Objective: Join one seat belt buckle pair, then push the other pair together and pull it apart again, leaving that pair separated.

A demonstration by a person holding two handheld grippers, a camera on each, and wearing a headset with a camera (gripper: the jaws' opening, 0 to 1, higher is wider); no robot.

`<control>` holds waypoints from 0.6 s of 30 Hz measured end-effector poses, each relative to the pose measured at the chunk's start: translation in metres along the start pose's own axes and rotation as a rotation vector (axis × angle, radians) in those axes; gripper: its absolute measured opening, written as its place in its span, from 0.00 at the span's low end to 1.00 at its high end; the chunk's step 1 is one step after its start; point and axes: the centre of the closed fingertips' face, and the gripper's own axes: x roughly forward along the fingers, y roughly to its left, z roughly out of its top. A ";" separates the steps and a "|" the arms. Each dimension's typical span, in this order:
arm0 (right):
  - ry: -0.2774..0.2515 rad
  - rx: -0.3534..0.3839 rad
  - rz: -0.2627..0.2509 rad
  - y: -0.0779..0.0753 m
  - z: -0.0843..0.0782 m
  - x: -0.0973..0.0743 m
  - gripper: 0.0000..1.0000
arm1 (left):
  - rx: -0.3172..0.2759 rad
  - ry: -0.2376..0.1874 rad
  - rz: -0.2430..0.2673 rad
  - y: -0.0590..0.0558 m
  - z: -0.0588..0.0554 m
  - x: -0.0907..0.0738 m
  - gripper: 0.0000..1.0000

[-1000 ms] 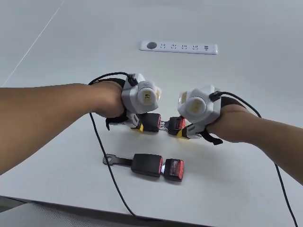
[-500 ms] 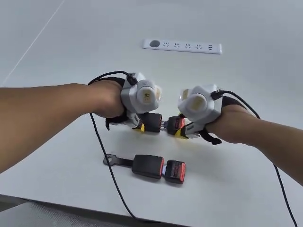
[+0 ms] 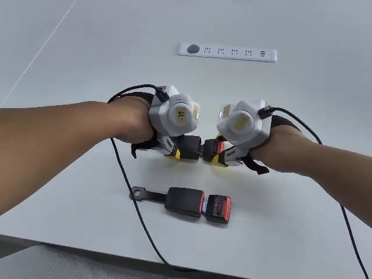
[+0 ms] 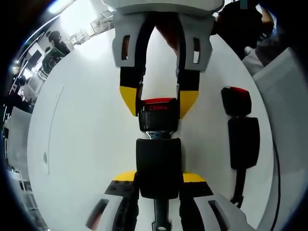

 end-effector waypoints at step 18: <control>0.005 0.002 -0.005 -0.002 -0.014 -0.010 0.34 | -0.034 -0.022 -0.003 -0.001 0.001 -0.002 0.32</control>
